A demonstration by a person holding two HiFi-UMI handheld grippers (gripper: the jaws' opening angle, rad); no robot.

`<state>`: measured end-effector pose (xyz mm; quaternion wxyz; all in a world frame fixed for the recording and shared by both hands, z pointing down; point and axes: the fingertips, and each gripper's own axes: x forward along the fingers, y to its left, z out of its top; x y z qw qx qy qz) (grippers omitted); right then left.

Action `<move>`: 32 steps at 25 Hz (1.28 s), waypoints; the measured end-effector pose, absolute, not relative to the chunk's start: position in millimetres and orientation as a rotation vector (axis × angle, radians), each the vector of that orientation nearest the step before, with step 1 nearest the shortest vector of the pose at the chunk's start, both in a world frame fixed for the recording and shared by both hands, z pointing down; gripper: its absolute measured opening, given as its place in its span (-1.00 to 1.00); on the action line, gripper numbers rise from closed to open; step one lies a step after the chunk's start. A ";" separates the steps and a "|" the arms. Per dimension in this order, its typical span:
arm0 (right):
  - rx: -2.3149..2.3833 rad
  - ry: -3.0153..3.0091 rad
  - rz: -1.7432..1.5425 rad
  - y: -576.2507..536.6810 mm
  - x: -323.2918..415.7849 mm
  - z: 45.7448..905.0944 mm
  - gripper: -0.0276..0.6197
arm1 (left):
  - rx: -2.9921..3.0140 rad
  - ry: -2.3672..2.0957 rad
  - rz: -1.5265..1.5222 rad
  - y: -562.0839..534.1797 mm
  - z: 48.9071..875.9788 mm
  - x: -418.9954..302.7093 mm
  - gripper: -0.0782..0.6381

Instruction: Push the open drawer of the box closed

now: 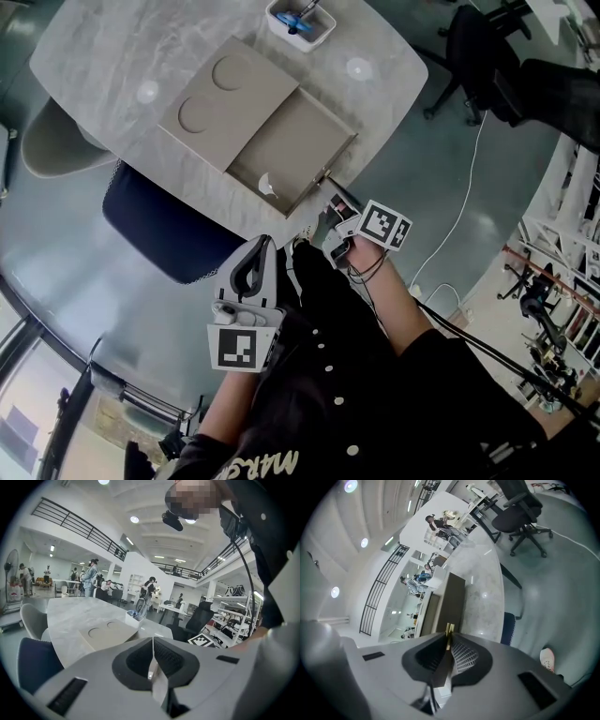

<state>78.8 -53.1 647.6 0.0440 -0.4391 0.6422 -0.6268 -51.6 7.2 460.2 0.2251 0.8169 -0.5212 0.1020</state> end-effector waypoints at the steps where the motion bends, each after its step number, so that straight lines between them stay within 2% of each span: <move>1: -1.337 1.968 -1.918 -54.7 76.8 647.4 -0.82 | 2.255 -1.444 0.273 5.9 458.9 -52.6 -0.73; 32: -1.231 2.051 -1.962 -128.5 -12.1 652.9 -0.82 | 2.178 -1.526 0.261 -5.4 460.1 -83.8 -0.73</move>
